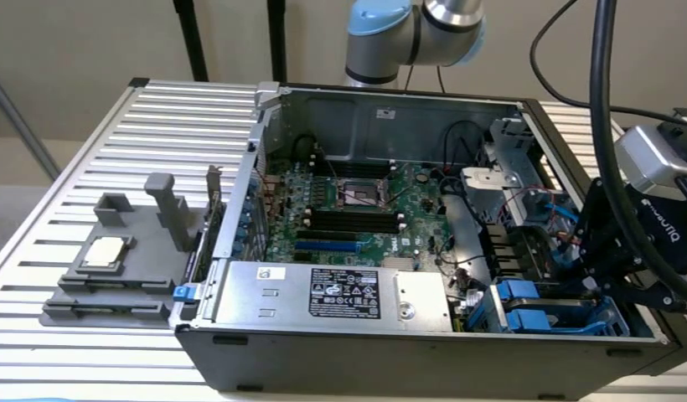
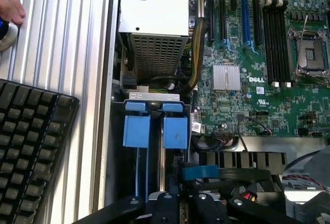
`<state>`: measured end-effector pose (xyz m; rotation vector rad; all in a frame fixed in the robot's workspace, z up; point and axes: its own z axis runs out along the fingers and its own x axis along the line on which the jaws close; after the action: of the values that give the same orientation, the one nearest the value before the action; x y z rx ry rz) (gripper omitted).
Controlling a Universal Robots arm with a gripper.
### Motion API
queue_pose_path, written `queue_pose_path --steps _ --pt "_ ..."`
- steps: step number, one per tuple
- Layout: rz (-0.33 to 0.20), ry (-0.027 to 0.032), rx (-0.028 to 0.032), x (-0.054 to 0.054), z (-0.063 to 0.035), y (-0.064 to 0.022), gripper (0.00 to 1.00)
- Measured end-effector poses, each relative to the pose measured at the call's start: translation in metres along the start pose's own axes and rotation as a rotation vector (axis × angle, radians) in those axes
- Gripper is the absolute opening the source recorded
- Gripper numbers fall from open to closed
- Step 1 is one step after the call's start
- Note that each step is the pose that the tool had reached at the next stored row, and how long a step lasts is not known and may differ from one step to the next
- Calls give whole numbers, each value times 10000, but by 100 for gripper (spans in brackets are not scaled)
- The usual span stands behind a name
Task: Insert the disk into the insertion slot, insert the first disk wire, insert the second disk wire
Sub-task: 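Insert the first disk wire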
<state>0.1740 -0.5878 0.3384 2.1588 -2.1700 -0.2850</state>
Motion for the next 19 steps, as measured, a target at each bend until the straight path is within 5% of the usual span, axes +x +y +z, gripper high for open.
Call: queue_pose_path --steps 8,19 --pt "32 15 -86 -6 -1 -5 16" --pt "34 16 -92 -4 13 -28 16"
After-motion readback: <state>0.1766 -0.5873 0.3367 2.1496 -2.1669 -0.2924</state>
